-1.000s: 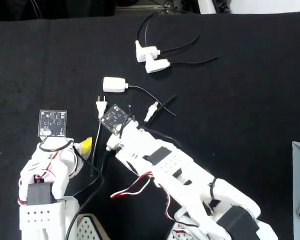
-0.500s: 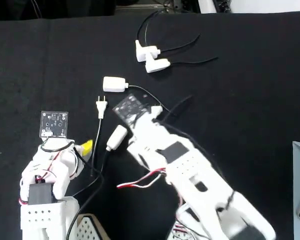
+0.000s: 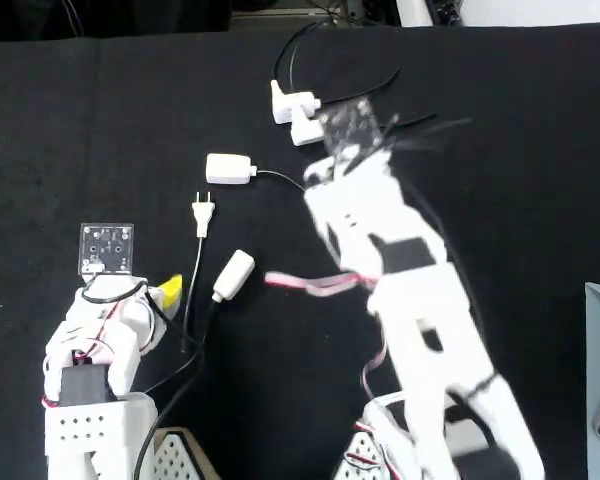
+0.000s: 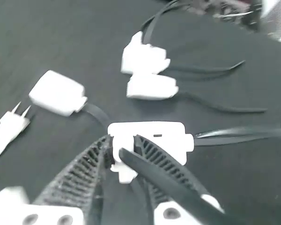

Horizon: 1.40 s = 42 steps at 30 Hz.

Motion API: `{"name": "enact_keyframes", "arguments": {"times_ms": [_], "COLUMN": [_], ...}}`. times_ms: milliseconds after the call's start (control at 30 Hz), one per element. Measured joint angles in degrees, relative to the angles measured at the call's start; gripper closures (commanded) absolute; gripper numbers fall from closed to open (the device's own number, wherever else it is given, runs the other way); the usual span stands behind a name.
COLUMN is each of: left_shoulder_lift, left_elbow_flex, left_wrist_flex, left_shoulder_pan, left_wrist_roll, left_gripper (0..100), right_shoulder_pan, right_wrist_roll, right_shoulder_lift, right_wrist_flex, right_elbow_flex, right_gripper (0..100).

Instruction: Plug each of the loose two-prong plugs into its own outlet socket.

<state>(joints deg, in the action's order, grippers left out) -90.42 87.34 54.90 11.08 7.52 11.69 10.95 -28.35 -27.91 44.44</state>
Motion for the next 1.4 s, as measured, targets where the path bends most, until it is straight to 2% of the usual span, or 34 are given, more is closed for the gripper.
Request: {"name": "enact_keyframes", "arguments": {"times_ms": [133, 333, 533, 733, 1033, 1200, 1400], "left_shoulder_lift": [0.0, 0.0, 0.0, 0.0, 0.0, 0.0, 0.0], "left_elbow_flex": [0.0, 0.0, 0.0, 0.0, 0.0, 0.0, 0.0], "left_wrist_flex": [-0.26, -0.26, -0.26, -0.26, -0.26, -0.26, -0.26], "left_shoulder_pan": [0.79, 0.88, 0.88, 0.88, 0.88, 0.88, 0.88], "left_wrist_roll": [-0.7, -1.23, -1.23, -1.23, -1.23, -1.23, -1.23], "left_gripper": [71, 71, 71, 71, 71, 71, 71], "right_shoulder_pan": [-2.99, -3.78, -3.78, -3.78, -3.25, -3.08, -2.73], "right_wrist_roll": [0.0, -3.34, -3.52, -4.48, -20.92, -28.75, -33.49], "right_shoulder_lift": [12.75, 27.25, 37.71, 40.7, 35.43, 36.48, 44.75], "right_wrist_flex": [5.98, 6.77, 6.68, -4.57, -31.91, -33.93, -31.3], "right_elbow_flex": [-6.95, -17.49, -26.02, -33.67, -37.54, -37.54, -37.54], "right_gripper": [98.5, 98.1, 84.6, 84.8, 84.6, 84.6, 85.0]}}
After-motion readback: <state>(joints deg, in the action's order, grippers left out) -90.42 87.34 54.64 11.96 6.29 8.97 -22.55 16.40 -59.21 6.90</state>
